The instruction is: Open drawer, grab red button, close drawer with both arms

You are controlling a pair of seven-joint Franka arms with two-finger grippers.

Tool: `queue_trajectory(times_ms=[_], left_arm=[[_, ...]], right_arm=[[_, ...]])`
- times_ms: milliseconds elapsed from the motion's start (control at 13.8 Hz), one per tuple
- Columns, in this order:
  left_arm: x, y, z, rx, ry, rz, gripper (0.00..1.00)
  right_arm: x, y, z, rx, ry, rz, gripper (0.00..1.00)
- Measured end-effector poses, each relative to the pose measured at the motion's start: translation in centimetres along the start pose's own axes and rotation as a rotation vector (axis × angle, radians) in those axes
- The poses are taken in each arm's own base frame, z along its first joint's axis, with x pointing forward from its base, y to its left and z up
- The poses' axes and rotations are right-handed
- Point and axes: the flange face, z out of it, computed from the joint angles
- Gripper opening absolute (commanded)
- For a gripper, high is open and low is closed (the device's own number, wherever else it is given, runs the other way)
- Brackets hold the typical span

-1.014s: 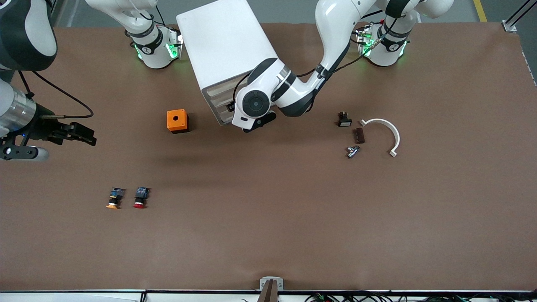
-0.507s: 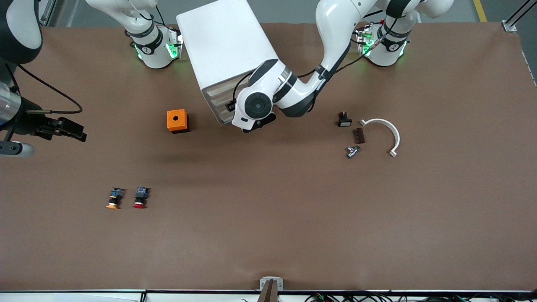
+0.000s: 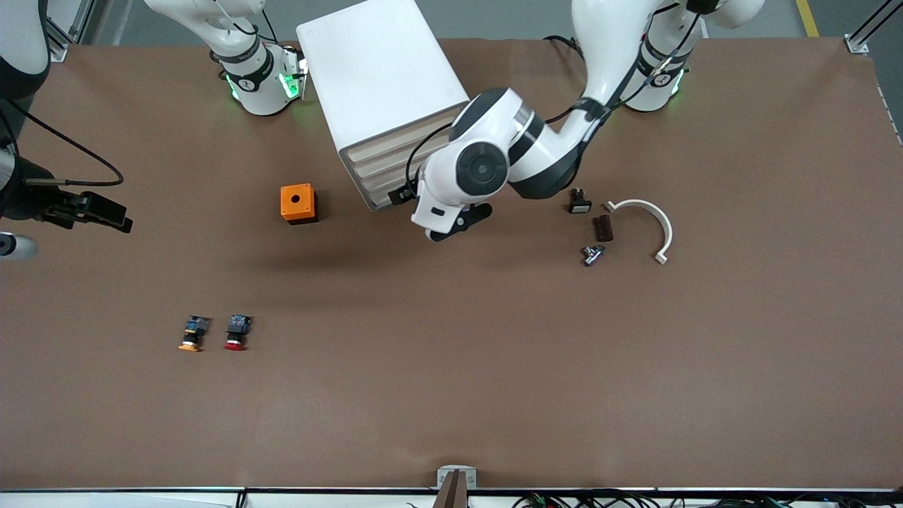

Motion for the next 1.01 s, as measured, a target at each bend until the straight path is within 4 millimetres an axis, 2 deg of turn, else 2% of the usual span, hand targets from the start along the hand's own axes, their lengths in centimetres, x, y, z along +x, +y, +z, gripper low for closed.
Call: queue_trajectory(times_ms=[145,217,434,579,724,869,1014], left_arm=[[0.8,-1.5,-7.1,-0.068,0.042,0.000,0.99],[1.5,-3.0,-10.8,-0.077,0.049,0.024,0.99],[3.5,-9.5,-20.7,-0.054,0.070,0.146,0.99],[4.8,-14.2,-25.6,0.001,0.119,0.247,0.99],[6.0,-17.9,-28.7,0.079,0.181,0.322,0.99],[7.3,-20.2,-30.1,0.143,0.230,0.346,0.99],[9.7,-22.7,-31.1,0.187,0.246,0.392,0.99]], right_arm=[[0.0,0.1,-0.1,0.000,-0.002,0.002,1.00],[-0.1,0.1,0.0,-0.001,-0.011,0.001,1.00],[-0.7,-0.1,-0.2,-0.001,-0.026,-0.003,1.00],[-1.6,-0.1,-0.9,-0.001,-0.022,-0.003,1.00],[-2.9,-0.1,-1.9,0.000,-0.018,-0.005,1.00],[-4.2,-0.1,-2.4,0.000,-0.013,-0.007,1.00],[-5.6,-0.2,-2.7,-0.001,-0.011,-0.011,1.00]])
